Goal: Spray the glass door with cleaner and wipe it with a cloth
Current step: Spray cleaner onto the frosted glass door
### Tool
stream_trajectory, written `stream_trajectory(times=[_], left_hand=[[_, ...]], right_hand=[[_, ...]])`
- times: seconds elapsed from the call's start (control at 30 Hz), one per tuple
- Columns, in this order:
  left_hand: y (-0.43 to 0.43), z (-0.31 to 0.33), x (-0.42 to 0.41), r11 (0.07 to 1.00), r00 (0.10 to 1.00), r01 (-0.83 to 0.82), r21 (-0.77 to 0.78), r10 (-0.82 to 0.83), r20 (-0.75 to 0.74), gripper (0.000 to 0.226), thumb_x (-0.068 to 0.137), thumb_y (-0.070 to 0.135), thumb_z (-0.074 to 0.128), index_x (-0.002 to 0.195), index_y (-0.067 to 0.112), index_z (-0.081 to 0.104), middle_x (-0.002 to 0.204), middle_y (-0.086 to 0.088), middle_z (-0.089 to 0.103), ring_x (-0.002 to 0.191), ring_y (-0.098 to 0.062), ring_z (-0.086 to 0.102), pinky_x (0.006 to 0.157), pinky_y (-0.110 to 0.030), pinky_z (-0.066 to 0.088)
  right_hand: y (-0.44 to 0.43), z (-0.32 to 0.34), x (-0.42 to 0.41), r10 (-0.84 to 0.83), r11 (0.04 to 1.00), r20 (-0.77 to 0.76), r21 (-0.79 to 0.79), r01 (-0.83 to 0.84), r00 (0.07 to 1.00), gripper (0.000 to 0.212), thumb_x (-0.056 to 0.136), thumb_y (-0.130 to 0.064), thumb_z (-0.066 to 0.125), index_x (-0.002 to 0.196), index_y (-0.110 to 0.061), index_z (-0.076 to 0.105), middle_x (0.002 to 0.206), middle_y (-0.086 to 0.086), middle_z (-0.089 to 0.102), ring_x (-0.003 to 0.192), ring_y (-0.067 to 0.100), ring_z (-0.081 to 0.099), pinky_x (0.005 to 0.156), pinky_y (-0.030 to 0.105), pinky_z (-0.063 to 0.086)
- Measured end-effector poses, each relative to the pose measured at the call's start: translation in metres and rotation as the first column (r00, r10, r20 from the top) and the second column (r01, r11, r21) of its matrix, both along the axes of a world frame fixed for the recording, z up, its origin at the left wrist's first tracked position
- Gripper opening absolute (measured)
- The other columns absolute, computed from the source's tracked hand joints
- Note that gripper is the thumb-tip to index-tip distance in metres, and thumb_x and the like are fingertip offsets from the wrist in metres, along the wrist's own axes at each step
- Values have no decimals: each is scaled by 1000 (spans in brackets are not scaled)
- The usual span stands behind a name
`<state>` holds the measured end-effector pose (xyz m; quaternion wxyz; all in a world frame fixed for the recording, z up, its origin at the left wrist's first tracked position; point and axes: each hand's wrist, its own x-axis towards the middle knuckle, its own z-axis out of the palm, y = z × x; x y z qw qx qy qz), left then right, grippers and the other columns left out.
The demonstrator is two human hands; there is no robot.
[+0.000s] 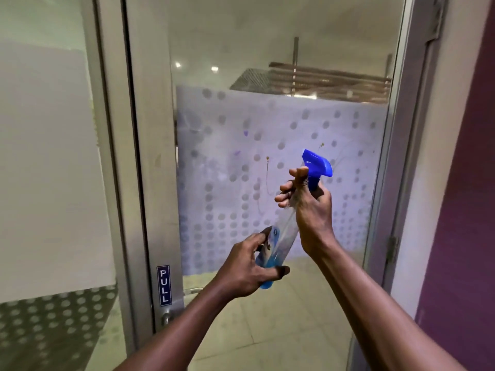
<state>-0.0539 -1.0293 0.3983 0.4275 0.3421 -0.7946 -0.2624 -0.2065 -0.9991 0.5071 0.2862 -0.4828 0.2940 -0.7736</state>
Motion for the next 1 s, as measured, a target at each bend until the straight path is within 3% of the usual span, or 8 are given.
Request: stream_trajectory(times=[0.1, 0.3, 0.43, 0.53, 0.67, 0.83, 0.9, 1.0], left_hand=[[-9, -1, -14, 999, 999, 35, 5, -35, -1, 75, 84, 40, 98, 151, 29, 65, 133, 6, 76, 114, 0, 67, 87, -6, 51], [-19, 9, -65, 995, 995, 96, 14, -96, -15, 70, 79, 41, 98, 142, 36, 70, 123, 14, 80, 109, 6, 69, 90, -23, 62], [-25, 19, -109, 991, 992, 126, 45, -126, -5, 53, 77, 41, 97, 125, 38, 74, 105, 26, 79, 94, 9, 71, 80, -14, 58], [-28, 22, -143, 988, 991, 136, 69, -135, -14, 40, 77, 42, 95, 108, 39, 70, 87, 32, 73, 79, 7, 68, 70, -11, 51], [-35, 25, -179, 983, 988, 154, 97, -150, -43, 41, 80, 43, 92, 114, 34, 72, 86, 28, 73, 77, 4, 69, 70, -11, 51], [-39, 25, -212, 980, 985, 171, 104, -168, -34, 39, 81, 43, 93, 112, 38, 70, 85, 28, 73, 75, 3, 69, 69, -12, 51], [-37, 28, -226, 977, 983, 184, 108, -182, -24, 46, 80, 45, 92, 119, 35, 72, 90, 22, 76, 78, 0, 72, 73, -19, 55], [-37, 35, -250, 979, 984, 176, 104, -176, -8, 47, 83, 40, 93, 124, 31, 72, 105, 6, 82, 94, -19, 80, 89, -43, 67]], right_hand=[[-3, 0, -11, -46, 999, -1, -6, 46, 999, 104, 69, -86, 72, 127, 0, 63, 78, 1, 71, 65, 20, 70, 62, 29, 58], [-6, 11, -57, -117, 993, 9, -11, 117, 993, 98, 73, -77, 69, 126, 4, 61, 79, 7, 68, 63, 21, 68, 59, 27, 57], [-11, 19, -99, -141, 990, 2, -11, 141, 990, 91, 79, -73, 68, 126, 4, 61, 78, 7, 66, 61, 20, 66, 58, 27, 56], [-18, 26, -131, -132, 991, -2, 0, 132, 991, 74, 82, -69, 69, 113, -3, 64, 73, 4, 65, 58, 19, 65, 54, 25, 55], [-28, 33, -168, -144, 988, -36, 51, 146, 989, 56, 84, -66, 71, 96, -11, 62, 64, -2, 61, 53, 21, 66, 51, 26, 54], [-37, 27, -205, -129, 990, -47, 43, 131, 991, 56, 84, -68, 65, 99, -14, 65, 68, 2, 63, 55, 20, 67, 54, 28, 57], [-36, 27, -220, -142, 990, -33, 24, 142, 989, 55, 85, -67, 64, 101, -14, 65, 70, 4, 63, 55, 18, 66, 54, 27, 56], [-34, 30, -243, -192, 981, 7, 6, 192, 981, 47, 95, -60, 62, 101, -14, 65, 70, 6, 63, 53, 17, 65, 54, 27, 56]])
